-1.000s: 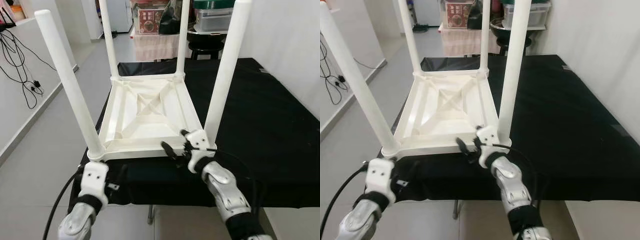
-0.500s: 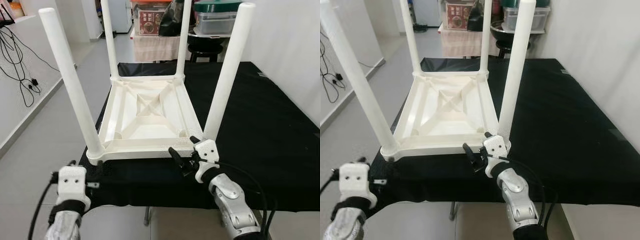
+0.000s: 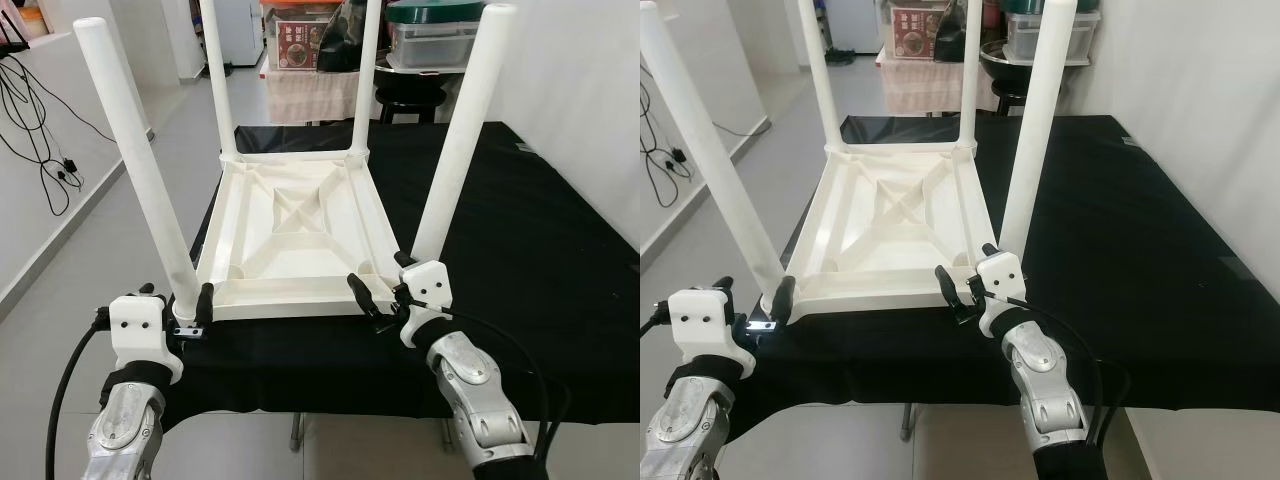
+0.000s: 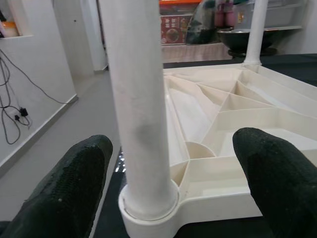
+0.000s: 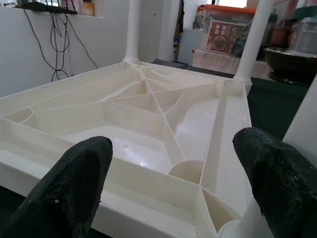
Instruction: Building children table
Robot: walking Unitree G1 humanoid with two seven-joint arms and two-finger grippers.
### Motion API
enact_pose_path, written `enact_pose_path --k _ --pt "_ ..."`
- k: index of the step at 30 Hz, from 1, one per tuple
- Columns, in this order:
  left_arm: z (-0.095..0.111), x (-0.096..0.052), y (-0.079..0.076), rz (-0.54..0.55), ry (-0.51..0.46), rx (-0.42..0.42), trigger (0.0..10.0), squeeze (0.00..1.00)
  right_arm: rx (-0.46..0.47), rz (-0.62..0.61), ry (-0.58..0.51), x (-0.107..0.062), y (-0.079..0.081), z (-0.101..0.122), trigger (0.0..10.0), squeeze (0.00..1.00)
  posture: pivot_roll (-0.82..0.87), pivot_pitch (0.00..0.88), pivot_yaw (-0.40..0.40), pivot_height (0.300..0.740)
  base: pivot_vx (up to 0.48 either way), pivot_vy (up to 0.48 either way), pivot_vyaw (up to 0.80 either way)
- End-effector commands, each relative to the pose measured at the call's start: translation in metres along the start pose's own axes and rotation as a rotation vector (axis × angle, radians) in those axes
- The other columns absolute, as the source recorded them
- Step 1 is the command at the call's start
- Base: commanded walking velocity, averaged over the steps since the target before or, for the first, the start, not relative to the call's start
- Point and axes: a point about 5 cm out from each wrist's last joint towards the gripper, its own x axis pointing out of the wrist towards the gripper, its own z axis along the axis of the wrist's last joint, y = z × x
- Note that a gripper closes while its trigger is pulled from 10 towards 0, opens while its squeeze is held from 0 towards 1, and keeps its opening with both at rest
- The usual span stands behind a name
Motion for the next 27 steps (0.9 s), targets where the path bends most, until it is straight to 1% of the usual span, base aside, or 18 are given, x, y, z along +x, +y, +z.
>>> enact_pose_path --k 1,4,5,10,14,15,16,21,22,23,26,27 --pt "-0.003 -0.002 -0.002 -0.001 0.023 -0.003 10.0 1.00 0.008 -0.012 0.014 -0.004 0.001 -0.003 10.0 0.00 -0.01 0.019 0.032 0.740 0.000 0.000 0.00" --pt "-0.003 0.000 0.001 0.019 0.028 0.012 10.0 1.00 0.017 -0.013 0.012 -0.003 0.001 -0.001 10.0 0.00 0.00 0.021 0.036 0.740 0.000 0.000 0.00" --pt "-0.002 0.001 0.003 0.026 0.030 0.016 10.0 0.00 0.022 -0.009 0.012 -0.003 0.000 -0.001 10.0 0.00 0.00 0.021 0.036 0.740 0.000 0.000 0.00" --pt "-0.003 0.005 0.009 0.036 0.040 0.039 10.0 0.00 0.027 0.035 0.010 -0.003 0.004 0.002 10.0 0.00 -0.01 0.020 0.038 0.740 0.000 0.000 0.00" --pt "-0.010 0.004 0.014 0.053 0.070 0.049 10.0 0.00 0.020 0.060 0.008 -0.005 0.005 0.004 10.0 0.00 -0.01 0.020 0.039 0.740 0.000 0.000 0.00" --pt "-0.010 0.004 0.014 0.053 0.070 0.049 10.0 0.00 0.020 0.060 0.008 -0.005 0.005 0.004 10.0 0.00 -0.01 0.020 0.039 0.740 0.000 0.000 0.00" --pt "-0.016 0.002 0.012 0.043 0.094 0.034 10.0 0.00 0.014 0.066 0.013 -0.007 0.004 0.004 10.0 0.00 -0.02 0.020 0.037 0.740 0.000 0.000 0.00" --pt "-0.018 -0.002 0.008 0.009 0.102 0.024 10.0 0.00 0.025 0.102 0.021 -0.010 0.007 0.003 10.0 0.00 -0.02 0.019 0.036 0.740 0.000 0.000 0.00" --pt "-0.018 -0.005 0.002 -0.036 0.112 0.009 10.0 0.00 0.041 0.149 0.024 -0.014 0.013 0.002 10.0 0.00 -0.01 0.020 0.035 0.740 0.000 0.000 0.00" --pt "-0.018 -0.005 0.002 -0.036 0.112 0.009 10.0 0.00 0.041 0.149 0.024 -0.014 0.013 0.002 10.0 0.00 -0.01 0.020 0.035 0.740 0.000 0.000 0.00" --pt "-0.016 -0.016 -0.018 -0.205 0.132 0.001 10.0 0.00 0.065 0.234 0.047 -0.027 0.014 -0.001 10.0 0.00 -0.01 0.024 0.027 0.740 0.000 0.000 0.00" --pt "-0.016 -0.016 -0.018 -0.205 0.132 0.001 10.0 0.00 0.065 0.234 0.047 -0.027 0.014 -0.001 10.0 0.00 -0.01 0.024 0.027 0.740 0.000 0.000 0.00"
